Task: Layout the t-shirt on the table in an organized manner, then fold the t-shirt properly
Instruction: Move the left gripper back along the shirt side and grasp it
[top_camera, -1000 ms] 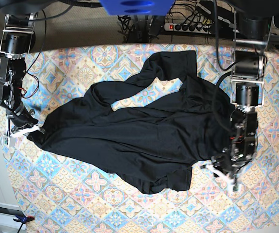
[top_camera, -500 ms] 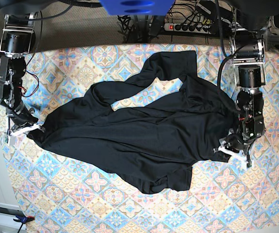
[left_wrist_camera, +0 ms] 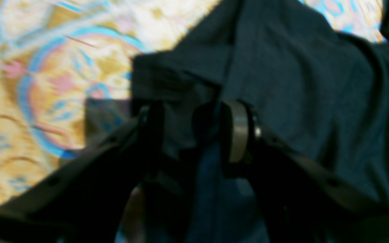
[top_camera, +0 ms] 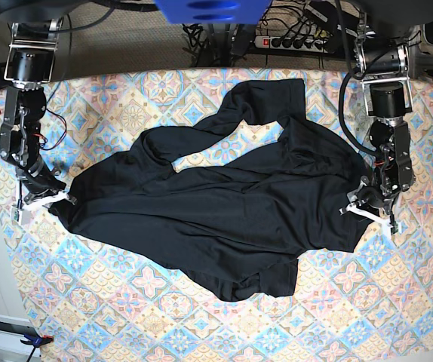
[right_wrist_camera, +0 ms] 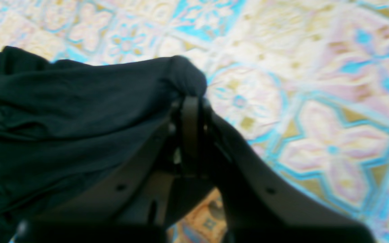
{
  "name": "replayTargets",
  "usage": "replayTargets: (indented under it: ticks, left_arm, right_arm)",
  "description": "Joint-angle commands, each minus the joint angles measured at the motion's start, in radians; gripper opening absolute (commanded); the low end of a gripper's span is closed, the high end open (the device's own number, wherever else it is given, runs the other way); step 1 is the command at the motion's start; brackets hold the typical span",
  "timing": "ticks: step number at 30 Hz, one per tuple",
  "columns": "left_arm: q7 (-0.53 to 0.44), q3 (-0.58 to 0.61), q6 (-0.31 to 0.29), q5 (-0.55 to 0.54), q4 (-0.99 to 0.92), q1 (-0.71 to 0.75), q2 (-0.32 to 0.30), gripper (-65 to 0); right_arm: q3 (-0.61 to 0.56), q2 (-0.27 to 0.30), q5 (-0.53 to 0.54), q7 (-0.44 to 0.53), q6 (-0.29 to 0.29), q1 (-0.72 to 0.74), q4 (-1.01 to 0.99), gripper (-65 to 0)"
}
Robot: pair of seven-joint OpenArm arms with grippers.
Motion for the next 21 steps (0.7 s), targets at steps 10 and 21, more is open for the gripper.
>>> replayTargets:
  ticks: [10, 21]
  left_arm:
    - [-0.015, -0.001, -0.005, -0.002, 0.016, -0.025, 0.009, -38.3]
    - [-0.009, -0.001, -0.056, -0.004, 0.016, -0.023, -0.001, -63.4]
  right_arm:
    - [0.009, 0.022, 0.005, 0.023, 0.006, 0.022, 0.017, -65.0]
    - [0.009, 0.022, 0.005, 0.023, 0.006, 0.022, 0.017, -65.0]
